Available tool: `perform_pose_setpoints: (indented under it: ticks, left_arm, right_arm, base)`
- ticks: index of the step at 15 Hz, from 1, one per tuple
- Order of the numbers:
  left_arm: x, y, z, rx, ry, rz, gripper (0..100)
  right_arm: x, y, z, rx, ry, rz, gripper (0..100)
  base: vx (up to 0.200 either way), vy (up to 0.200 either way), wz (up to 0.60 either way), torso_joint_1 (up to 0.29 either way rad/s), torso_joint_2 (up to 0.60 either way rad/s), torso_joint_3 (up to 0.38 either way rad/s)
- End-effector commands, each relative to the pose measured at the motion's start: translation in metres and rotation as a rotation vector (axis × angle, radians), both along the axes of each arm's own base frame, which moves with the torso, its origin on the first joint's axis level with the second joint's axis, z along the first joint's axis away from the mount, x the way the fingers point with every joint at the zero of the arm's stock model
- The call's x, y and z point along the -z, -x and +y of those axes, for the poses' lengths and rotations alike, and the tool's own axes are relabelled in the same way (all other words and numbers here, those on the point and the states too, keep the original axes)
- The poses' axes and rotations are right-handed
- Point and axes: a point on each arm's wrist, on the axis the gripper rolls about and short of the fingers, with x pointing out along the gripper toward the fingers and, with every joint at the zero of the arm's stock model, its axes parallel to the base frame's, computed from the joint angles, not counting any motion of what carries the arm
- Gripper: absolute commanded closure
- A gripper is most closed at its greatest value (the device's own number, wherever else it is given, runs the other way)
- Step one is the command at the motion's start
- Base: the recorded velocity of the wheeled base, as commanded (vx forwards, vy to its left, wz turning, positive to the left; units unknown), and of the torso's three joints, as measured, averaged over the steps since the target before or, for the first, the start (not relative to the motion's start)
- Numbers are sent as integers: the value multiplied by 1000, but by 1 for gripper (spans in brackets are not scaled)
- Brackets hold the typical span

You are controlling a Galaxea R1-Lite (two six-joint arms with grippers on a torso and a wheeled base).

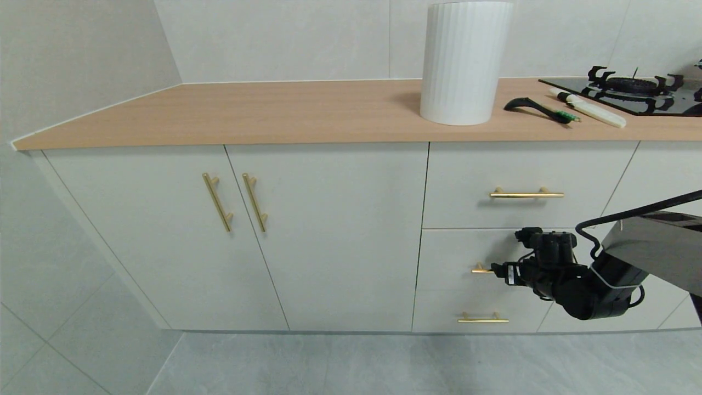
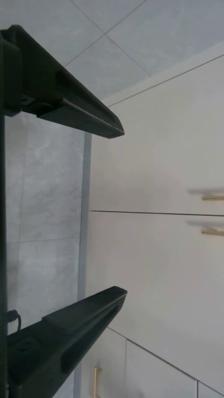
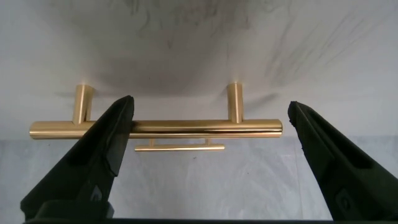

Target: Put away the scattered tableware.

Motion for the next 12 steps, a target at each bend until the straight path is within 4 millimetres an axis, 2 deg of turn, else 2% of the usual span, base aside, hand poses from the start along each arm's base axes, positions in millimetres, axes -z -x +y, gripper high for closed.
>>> perform_pose_setpoints:
  ticks: [1, 8, 10, 12]
  left_arm:
    - [0, 0, 0, -1, 0, 0, 0]
    - [0, 0, 0, -1, 0, 0, 0]
    - [0, 0, 0, -1, 0, 0, 0]
    - [0, 0, 0, -1, 0, 0, 0]
  right_arm:
    - [0, 2, 0, -1, 2, 11, 0]
    - [-7, 13, -1, -14, 21, 60, 0]
    - [-25, 28, -2, -40, 35, 91, 0]
    - [-68, 52, -1, -101, 3, 146, 0]
  base:
    - [0, 0, 0, 0, 0, 0]
    - [0, 0, 0, 0, 0, 0]
    - [0, 0, 0, 0, 0, 0]
    - [0, 0, 0, 0, 0, 0]
